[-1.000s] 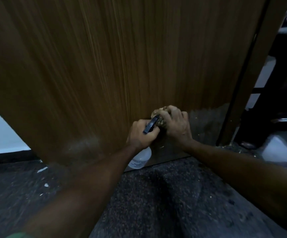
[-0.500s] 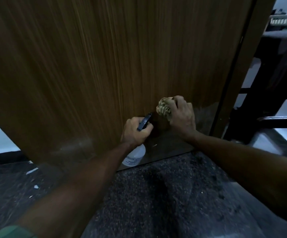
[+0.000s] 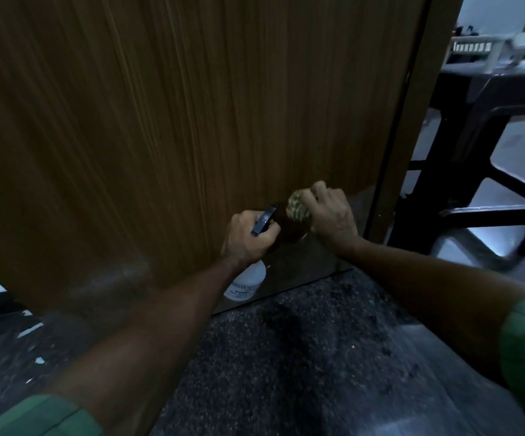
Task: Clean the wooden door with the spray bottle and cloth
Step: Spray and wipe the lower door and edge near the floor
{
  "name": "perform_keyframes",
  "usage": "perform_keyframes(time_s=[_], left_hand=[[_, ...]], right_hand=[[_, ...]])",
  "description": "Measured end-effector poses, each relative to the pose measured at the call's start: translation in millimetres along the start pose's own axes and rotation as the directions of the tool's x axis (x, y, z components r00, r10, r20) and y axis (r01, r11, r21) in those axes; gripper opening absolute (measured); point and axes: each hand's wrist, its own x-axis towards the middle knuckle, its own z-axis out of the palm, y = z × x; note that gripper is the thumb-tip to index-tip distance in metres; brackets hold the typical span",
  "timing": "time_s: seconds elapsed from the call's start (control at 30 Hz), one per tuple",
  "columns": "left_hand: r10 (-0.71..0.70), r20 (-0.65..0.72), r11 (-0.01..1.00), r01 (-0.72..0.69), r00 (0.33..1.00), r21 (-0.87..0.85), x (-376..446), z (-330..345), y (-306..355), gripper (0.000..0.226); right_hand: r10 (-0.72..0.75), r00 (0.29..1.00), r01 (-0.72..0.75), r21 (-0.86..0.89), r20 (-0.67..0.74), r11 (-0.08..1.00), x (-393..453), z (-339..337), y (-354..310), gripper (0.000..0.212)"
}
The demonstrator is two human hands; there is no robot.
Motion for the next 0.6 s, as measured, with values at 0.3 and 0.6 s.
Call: perform_keyframes(time_s=[0.3,0.6], left_hand=[[-0.053,-0.028,0.997,0.051,0.998,-0.060,11.4,43.3,6.1,0.038],[-0.004,-0.015,0.998,0.003,1.000,-0.057,31.9,70.4,7.1,0.034]], right_hand=[[-0.027,0.988,0.028,-0.001,0.149,1.000,-22.6,14.4,13.6,0.055],[0.037,0.890,-0.058,0.034,0.454,0.998,-55.7,28.5,46.3,0.047]])
